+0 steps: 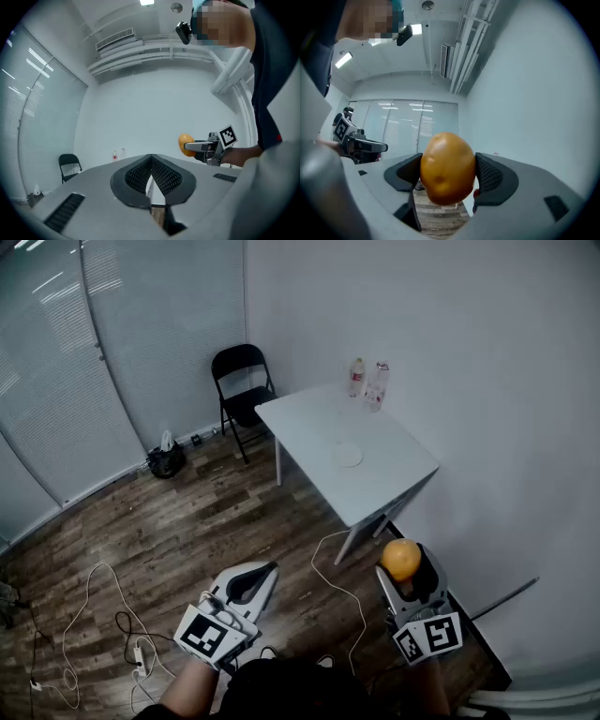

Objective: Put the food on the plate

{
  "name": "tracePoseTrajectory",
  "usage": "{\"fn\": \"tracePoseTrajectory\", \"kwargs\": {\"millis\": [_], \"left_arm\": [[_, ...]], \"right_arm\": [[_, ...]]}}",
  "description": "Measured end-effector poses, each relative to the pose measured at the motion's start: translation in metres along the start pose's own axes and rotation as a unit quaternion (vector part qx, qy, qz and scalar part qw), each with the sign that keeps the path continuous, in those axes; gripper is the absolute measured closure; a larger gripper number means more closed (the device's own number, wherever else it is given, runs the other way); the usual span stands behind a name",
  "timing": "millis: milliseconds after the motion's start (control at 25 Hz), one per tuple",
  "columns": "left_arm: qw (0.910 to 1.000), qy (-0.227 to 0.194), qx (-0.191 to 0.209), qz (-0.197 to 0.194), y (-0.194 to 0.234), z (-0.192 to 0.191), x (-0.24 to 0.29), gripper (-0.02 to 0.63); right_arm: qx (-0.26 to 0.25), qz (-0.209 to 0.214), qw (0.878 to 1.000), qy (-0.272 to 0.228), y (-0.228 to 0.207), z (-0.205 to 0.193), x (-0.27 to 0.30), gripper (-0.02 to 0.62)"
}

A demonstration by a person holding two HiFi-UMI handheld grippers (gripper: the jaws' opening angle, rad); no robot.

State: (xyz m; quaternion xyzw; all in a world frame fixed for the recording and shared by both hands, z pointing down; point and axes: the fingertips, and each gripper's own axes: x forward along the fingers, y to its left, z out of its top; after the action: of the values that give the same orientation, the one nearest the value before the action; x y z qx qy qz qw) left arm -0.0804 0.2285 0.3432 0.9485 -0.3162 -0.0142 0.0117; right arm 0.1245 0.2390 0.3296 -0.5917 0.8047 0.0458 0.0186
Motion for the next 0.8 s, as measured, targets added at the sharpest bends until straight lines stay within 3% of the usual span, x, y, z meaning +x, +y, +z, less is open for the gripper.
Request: {"fn": "tracePoseTrajectory", "kwargs": {"millis": [800], "left_arm": [[1.0000, 0.004, -0.004, 0.004, -0.003, -0.008, -0.011, 0.586]], "right_arm": [[-0.001, 0.009, 1.000, 0.012, 0.008, -0.009, -0.008, 0.231]]}}
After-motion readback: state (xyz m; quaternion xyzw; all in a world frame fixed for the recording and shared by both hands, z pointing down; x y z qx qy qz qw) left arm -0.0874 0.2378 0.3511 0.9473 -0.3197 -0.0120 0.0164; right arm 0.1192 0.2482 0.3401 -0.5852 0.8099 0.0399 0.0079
